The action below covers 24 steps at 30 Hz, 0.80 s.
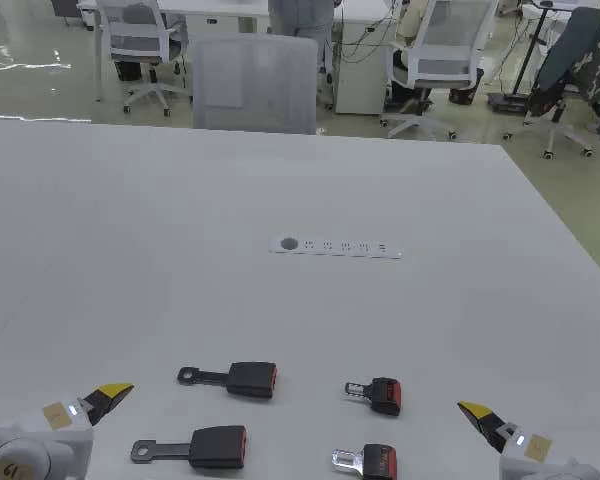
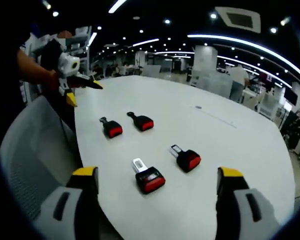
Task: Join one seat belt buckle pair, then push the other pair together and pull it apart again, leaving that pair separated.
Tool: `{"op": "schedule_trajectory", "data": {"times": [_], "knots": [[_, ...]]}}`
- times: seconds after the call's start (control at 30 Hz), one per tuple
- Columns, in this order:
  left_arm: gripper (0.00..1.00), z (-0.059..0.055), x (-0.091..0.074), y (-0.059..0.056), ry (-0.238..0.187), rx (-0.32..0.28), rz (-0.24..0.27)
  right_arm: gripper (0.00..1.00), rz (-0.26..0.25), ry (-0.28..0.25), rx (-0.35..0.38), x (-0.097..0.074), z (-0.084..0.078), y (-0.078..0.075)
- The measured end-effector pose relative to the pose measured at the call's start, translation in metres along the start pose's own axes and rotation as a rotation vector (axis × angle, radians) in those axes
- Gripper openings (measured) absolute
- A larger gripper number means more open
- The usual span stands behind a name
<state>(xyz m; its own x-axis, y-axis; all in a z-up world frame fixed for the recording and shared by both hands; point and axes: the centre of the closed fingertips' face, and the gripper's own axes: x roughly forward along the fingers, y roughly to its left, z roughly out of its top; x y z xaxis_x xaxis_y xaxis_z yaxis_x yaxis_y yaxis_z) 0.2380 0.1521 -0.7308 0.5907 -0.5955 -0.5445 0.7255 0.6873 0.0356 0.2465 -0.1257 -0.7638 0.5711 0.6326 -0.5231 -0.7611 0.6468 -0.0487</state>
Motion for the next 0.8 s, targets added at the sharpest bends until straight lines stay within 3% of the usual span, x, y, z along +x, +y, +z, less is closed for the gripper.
{"op": "schedule_trajectory", "data": {"times": [0.27,0.8], "knots": [[0.96,-0.005,0.012,0.002,0.024,0.016,-0.022,0.98,0.033,0.015,0.004,0.008,-0.005,0.002],[0.96,-0.004,0.016,0.008,0.019,-0.001,-0.022,0.98,0.012,0.000,0.027,0.015,0.001,-0.005]]}}
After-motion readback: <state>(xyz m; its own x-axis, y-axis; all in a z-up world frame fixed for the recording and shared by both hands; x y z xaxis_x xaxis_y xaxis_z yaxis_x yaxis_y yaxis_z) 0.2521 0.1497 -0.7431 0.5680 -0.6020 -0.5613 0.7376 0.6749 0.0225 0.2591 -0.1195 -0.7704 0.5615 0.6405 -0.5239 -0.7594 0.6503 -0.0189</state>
